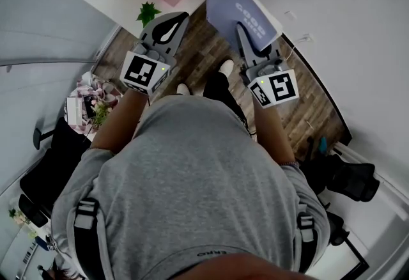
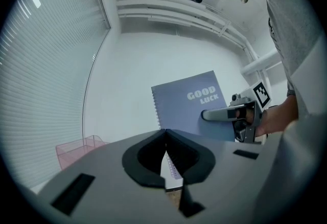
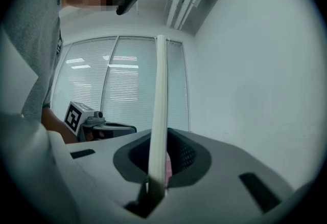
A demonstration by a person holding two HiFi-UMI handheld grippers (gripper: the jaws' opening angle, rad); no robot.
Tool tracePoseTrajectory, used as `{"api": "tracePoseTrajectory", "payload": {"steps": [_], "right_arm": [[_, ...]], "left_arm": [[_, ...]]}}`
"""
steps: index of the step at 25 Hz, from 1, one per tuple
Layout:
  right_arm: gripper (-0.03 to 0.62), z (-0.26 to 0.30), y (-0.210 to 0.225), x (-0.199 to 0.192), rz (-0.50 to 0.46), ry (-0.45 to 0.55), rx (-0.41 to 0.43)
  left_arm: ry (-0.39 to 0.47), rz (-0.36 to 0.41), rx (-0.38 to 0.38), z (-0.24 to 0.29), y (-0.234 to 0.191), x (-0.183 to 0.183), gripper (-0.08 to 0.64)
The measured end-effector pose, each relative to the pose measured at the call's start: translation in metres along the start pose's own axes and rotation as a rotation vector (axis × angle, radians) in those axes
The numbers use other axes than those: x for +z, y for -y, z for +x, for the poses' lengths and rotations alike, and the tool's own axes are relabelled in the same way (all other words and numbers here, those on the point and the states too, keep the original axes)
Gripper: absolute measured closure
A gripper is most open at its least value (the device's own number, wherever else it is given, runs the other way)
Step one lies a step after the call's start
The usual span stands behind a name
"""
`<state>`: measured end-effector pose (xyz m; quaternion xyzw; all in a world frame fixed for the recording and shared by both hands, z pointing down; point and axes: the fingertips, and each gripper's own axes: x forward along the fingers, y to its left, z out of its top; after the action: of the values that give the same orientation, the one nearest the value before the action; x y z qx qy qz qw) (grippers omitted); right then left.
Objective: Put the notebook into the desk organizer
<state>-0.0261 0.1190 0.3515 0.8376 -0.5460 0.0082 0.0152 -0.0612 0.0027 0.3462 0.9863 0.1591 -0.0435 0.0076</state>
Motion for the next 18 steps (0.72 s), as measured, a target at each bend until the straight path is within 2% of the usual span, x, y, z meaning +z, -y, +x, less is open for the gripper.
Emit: {"api": "tracePoseTrajectory", "payload": {"steps": [12,18], "right_arm": [[0.552,0.049,0.081,0.003,0.012,0.018,0.109],[0.552,0.063,0.142,-0.002,0.027,0.033,0.168]], "left_arm": [[-0.022,0.028,0.087,0.08,-0.028,-0.004,0.54],[-0.03,0.047,0.137,0.137,-0.028,-0.011,0.54]]}}
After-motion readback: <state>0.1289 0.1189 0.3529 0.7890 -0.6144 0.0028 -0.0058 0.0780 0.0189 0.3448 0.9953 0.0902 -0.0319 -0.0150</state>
